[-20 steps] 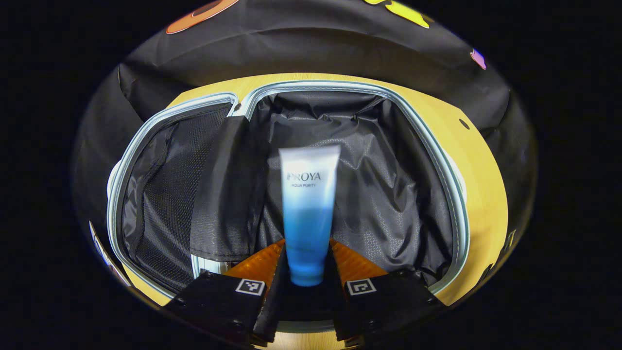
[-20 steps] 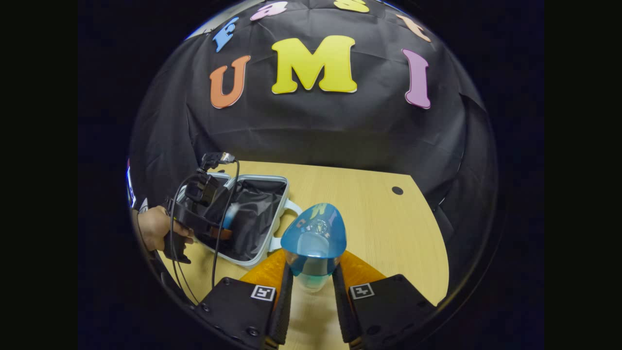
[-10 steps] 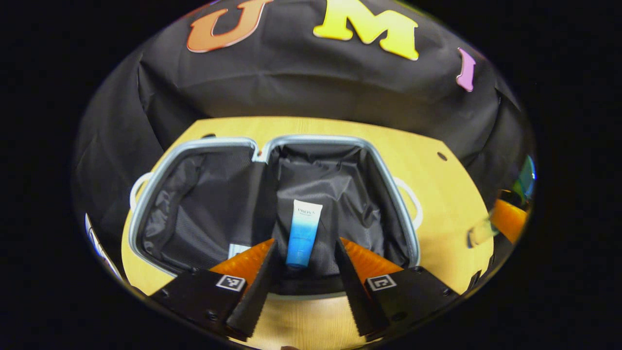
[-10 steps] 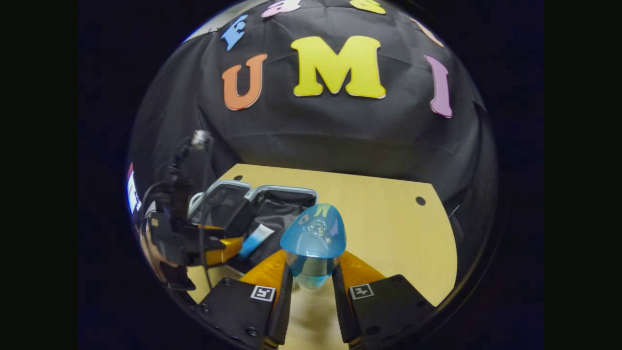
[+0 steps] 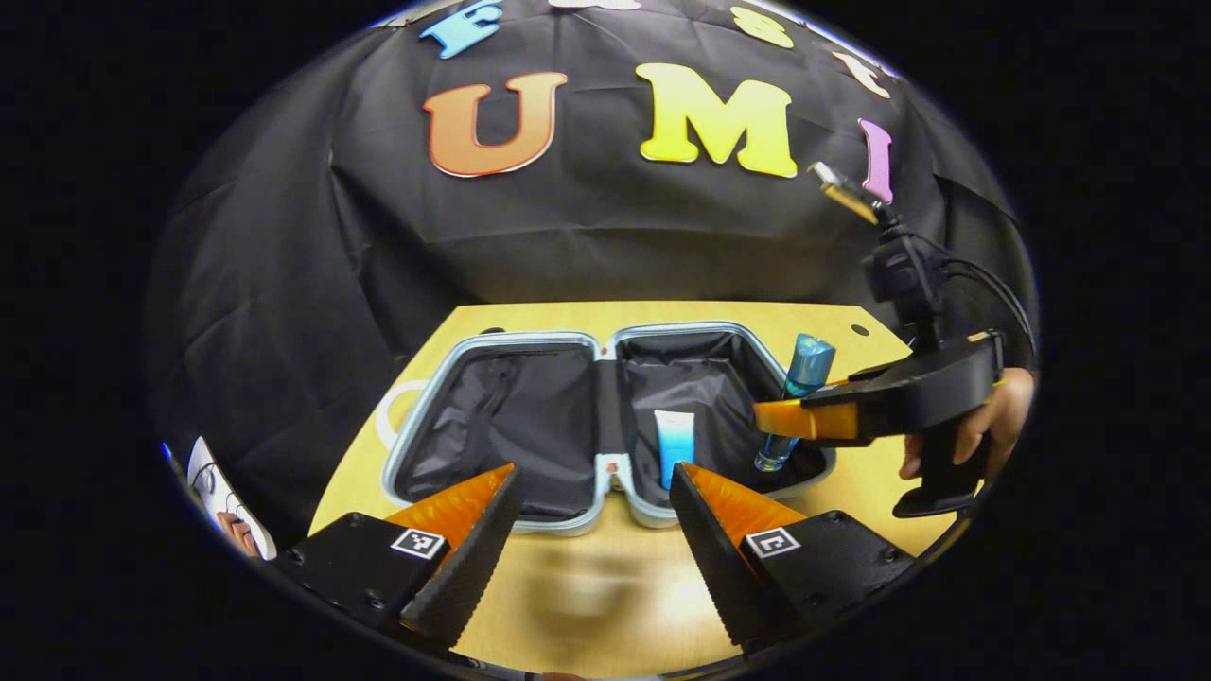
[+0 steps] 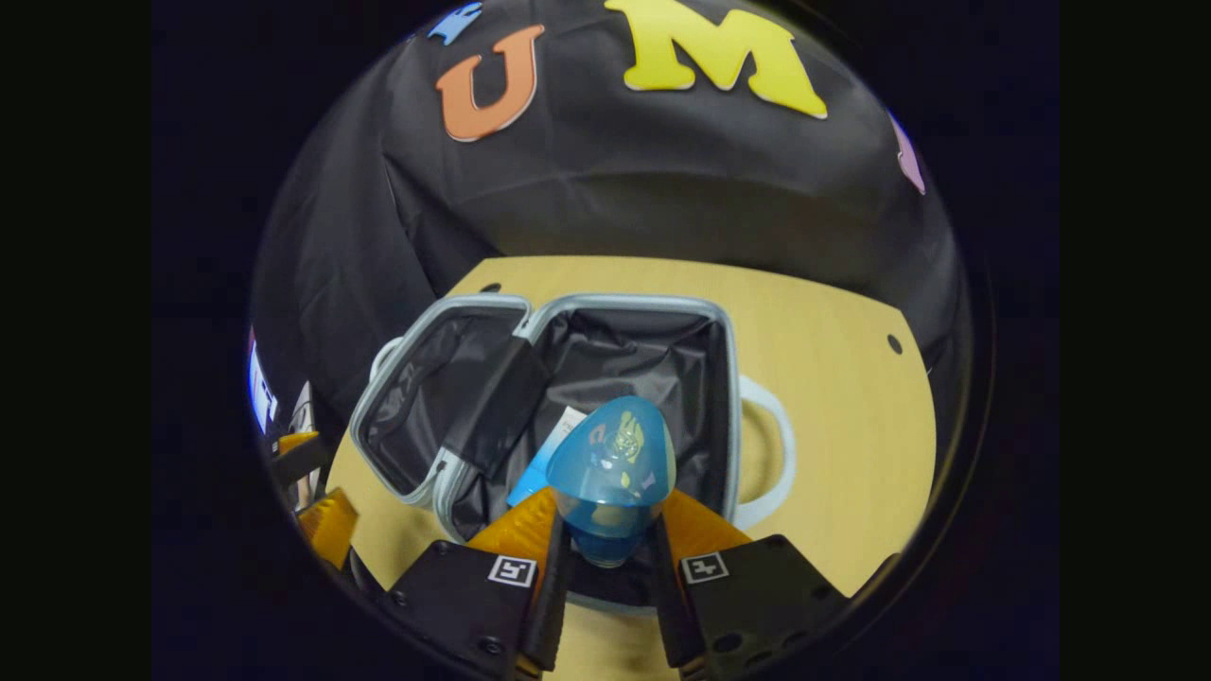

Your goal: First open the suitcase, pack the skin care products into it, and then close the suitcase.

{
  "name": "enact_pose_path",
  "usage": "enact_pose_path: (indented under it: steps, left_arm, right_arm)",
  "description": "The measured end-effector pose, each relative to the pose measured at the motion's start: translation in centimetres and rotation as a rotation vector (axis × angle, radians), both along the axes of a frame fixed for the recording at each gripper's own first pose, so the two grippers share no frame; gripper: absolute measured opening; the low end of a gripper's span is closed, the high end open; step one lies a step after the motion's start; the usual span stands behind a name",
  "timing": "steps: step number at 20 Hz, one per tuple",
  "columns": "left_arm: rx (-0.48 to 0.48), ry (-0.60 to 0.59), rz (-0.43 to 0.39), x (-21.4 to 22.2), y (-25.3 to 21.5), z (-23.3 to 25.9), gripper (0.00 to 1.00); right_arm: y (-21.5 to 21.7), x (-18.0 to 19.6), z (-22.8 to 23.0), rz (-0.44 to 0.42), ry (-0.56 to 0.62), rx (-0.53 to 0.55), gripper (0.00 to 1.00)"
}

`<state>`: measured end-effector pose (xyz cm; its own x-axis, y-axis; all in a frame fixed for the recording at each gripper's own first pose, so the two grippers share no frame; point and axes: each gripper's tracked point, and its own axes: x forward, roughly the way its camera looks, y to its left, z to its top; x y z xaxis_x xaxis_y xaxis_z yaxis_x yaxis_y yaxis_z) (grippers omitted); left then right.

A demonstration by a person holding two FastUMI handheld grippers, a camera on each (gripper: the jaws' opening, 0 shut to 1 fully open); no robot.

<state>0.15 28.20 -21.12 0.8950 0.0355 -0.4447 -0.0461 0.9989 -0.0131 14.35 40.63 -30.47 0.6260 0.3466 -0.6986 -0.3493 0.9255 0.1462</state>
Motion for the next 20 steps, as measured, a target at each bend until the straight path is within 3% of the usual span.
enact_pose_path:
  steps: [3,11,14,17,19,20]
  left_arm:
    - [-0.027,-0.028,0.091,-1.5,4.2,-0.5,0.99]
    - [-0.124,0.009,0.262,-2.7,11.3,-3.5,0.99]
    - [-0.149,-0.007,0.28,-2.1,12.8,-3.8,0.99]
    - [-0.167,-0.032,0.293,-0.8,14.4,-3.7,0.99]
    - [-0.229,-0.067,0.298,0.4,15.5,-3.2,0.99]
    - [-0.275,-0.086,0.3,1.5,16.1,-3.1,0.99]
  right_arm:
    - [0.4,0.5,-2.6,-0.058,0.114,0.0,0.37]
    - [1.4,5.6,-4.4,-0.181,0.149,-0.001,0.39]
    - [1.4,6.3,-5.5,-0.202,0.156,-0.035,0.38]
    - [1.7,6.5,-4.2,-0.19,0.125,-0.031,0.46]
    - [1.5,6.2,-2.5,-0.183,0.101,-0.03,0.48]
    - [1.8,5.8,-1.2,-0.169,0.084,-0.014,0.54]
